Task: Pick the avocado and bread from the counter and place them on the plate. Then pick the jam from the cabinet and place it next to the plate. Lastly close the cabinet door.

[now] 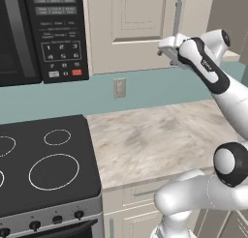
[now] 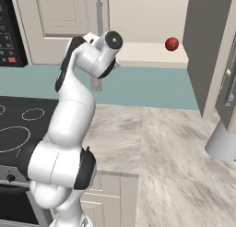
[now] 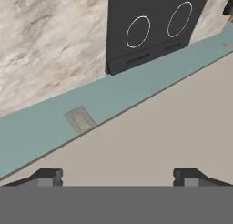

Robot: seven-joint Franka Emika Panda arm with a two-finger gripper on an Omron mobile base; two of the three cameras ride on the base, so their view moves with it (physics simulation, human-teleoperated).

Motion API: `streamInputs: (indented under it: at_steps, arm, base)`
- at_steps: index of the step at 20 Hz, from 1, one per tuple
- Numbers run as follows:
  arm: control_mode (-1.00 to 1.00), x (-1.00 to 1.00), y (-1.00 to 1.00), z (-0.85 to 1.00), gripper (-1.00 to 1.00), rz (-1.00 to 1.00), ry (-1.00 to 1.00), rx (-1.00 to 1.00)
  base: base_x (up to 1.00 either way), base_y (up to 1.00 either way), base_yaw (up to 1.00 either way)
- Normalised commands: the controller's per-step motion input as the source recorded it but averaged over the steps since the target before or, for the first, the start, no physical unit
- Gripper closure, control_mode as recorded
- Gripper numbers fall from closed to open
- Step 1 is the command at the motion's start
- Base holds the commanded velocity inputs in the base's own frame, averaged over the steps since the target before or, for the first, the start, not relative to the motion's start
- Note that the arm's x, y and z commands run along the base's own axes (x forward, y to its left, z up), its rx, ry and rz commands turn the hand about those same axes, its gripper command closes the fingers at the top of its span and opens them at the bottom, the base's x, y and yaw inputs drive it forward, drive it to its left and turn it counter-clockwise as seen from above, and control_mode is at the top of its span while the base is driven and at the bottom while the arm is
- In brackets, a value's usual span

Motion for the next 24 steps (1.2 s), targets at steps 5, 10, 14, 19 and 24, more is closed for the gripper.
streamInputs:
  at_steps: [5,10,14,19,24]
  arm:
    - [-1.0,-0.2,0.06,-0.18,-1.0,0.08,-0.01,-0.08]
    - [-1.0,-0.62,0.22,-0.14,-1.0,0.02,-0.13,-0.16]
    - [-1.0,-0.57,0.25,-0.02,-1.0,0.0,-0.17,-0.13]
    - [-1.0,-0.55,0.16,0.0,-1.0,0.0,-0.17,-0.1]
    - [-1.0,-0.73,0.0,0.0,-1.0,-0.01,-0.2,-0.02]
  base:
    - [0.0,0.0,0.0]
    - [0.0,0.0,0.0]
    - [0.0,0.0,0.0]
    - [0.0,0.0,0.0]
    - [0.0,0.0,0.0]
